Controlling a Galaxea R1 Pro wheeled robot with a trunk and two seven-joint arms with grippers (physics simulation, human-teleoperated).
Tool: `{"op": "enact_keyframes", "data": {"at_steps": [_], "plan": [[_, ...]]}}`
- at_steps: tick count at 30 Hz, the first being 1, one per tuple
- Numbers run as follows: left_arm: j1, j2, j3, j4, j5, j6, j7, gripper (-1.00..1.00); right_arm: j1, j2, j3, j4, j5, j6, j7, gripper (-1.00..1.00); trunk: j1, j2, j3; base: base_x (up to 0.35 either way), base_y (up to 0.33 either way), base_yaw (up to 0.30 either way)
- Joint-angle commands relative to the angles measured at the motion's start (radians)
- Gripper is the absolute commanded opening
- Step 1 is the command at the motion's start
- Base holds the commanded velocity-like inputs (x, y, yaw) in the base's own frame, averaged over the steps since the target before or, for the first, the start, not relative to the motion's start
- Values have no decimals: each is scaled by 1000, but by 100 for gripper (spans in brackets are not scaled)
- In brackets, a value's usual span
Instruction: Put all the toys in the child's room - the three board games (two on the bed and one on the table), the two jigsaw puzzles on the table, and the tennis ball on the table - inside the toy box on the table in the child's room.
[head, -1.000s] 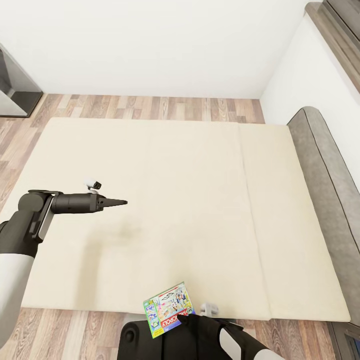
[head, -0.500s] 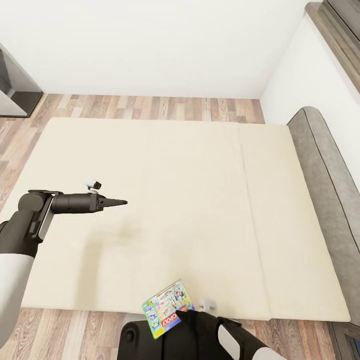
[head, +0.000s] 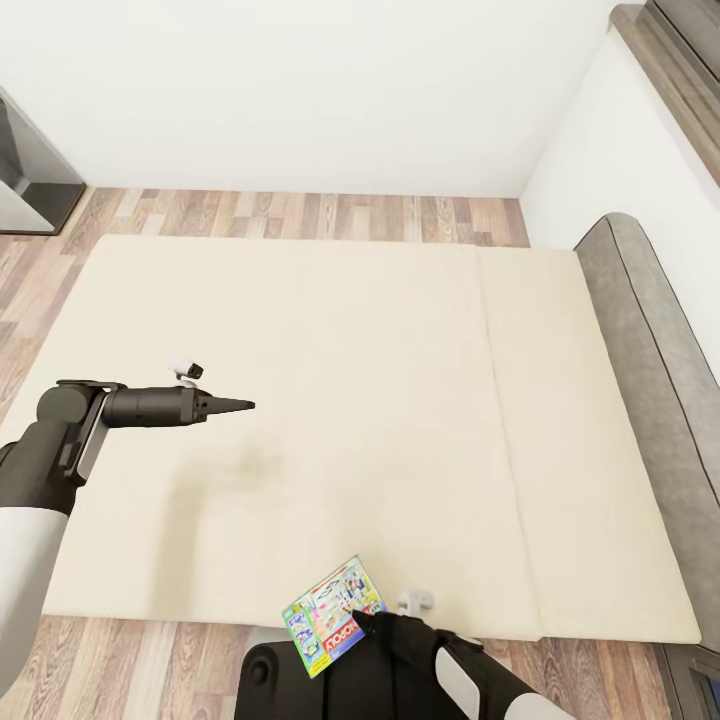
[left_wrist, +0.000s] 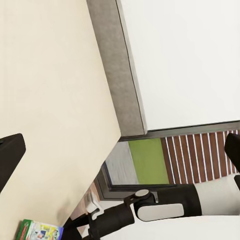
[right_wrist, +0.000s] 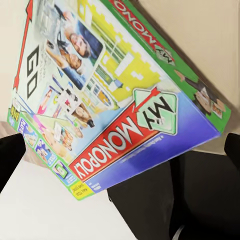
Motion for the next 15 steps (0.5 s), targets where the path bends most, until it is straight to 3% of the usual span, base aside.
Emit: {"op": "enact_keyframes", "data": {"at_steps": [1, 15], "plan": [[0, 1, 0, 0, 0, 11, -4, 100, 0, 0, 3, 0, -9, 5, 2, 100, 1, -1, -1, 0, 0, 0], [0, 1, 0, 0, 0, 11, -3, 100, 0, 2, 2, 0, -10, 7, -4, 100, 1, -1, -1, 0, 0, 0]]}}
